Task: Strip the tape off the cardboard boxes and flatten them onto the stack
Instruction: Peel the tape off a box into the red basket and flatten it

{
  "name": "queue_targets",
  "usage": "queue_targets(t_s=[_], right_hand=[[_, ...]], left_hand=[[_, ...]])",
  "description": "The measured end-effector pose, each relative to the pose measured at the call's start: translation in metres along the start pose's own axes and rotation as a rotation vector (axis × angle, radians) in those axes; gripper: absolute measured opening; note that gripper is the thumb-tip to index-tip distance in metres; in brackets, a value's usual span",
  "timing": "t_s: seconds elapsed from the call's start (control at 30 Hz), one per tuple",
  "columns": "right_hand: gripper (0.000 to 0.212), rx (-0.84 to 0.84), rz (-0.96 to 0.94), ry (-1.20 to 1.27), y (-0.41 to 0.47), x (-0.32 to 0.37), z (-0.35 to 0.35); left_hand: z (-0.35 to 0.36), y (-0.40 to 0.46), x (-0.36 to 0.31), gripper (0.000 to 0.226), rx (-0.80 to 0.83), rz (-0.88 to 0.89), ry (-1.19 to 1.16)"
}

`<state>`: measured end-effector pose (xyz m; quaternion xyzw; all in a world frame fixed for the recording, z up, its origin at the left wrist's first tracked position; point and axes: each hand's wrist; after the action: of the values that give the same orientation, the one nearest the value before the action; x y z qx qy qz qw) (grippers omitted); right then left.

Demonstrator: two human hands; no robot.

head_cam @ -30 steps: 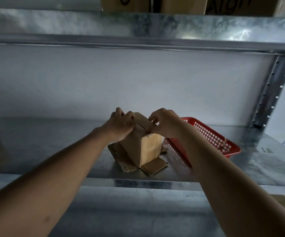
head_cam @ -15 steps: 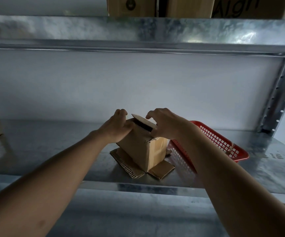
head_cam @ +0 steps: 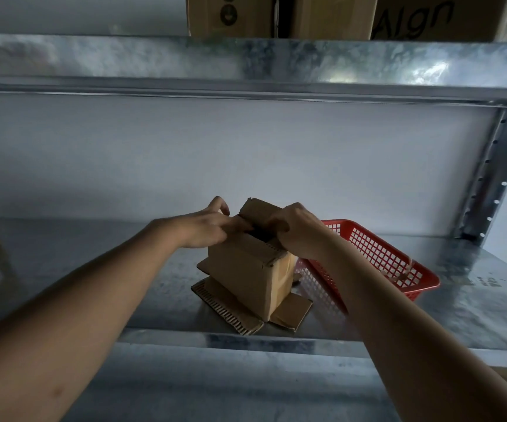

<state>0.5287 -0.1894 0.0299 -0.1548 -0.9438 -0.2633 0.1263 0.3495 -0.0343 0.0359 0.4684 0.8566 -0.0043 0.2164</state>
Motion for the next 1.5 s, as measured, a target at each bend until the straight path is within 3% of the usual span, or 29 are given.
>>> queue_targets(t_s=[0.1,0.2,0.33,0.47,0.63,0.77,0.83,0.9,1.0,1.13,1.33,1.43,1.5], right_hand=[[0.053,0.148,0.074,-0.037,-0.005,0.001,-0.002],[0.042,0.152,0.113,0.007,-0.008,0.000,0.002],[0.039,0.069,0.107,0.112,-0.016,0.006,-0.004],[0.034,-0.121,0.137,0.336,-0.020,0.007,-0.003],[0.056,-0.208,0.139,0.465,-0.013,-0.003,0.008],[0.047,-0.292,0.151,0.617,-0.030,-0.001,0.000],[0.055,-0.248,0.298,0.764,-0.041,-0.006,0.000],[0.081,-0.201,0.363,0.848,-0.053,-0.006,-0.002],[0.070,-0.188,0.277,0.941,-0.061,-0.010,-0.002],[0.097,-0.083,0.240,0.957,-0.063,-0.016,0.012],[0.031,-0.201,0.393,1.102,-0.070,-0.018,0.013],[0.027,-0.220,0.523,1.308,-0.068,-0.027,0.005],[0.026,-0.269,0.633,1.403,-0.066,-0.029,0.001]], left_hand=[[-0.007,0.002,-0.011,0.062,0.058,0.006,0.136],[-0.014,0.003,-0.015,0.067,0.053,-0.002,0.234],[-0.016,0.000,-0.009,0.057,-0.033,0.069,0.219],[-0.016,-0.003,0.004,0.044,-0.147,0.116,0.074],[-0.012,-0.010,0.016,0.032,-0.274,0.017,-0.064],[-0.004,-0.014,0.020,0.032,-0.336,-0.046,-0.213],[0.001,-0.012,0.021,0.038,-0.393,-0.048,-0.229],[0.006,-0.008,0.019,0.040,-0.430,-0.035,-0.227],[0.015,0.001,0.014,0.042,-0.441,-0.038,-0.220],[0.034,0.011,0.005,0.064,-0.482,-0.065,-0.198],[0.054,0.005,-0.015,0.135,-0.472,-0.188,-0.402],[0.055,-0.004,-0.012,0.129,-0.368,-0.225,-0.570],[0.059,-0.011,-0.007,0.116,-0.333,-0.243,-0.550]])
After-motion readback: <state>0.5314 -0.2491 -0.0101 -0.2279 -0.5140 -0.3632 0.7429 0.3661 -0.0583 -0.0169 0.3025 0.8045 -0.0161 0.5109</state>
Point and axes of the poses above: each hand's wrist, its own y-axis towards the middle knuckle, its own z-axis out of the palm, x = y × z, and after that the axes turned 14 degrees about -x, right-handed
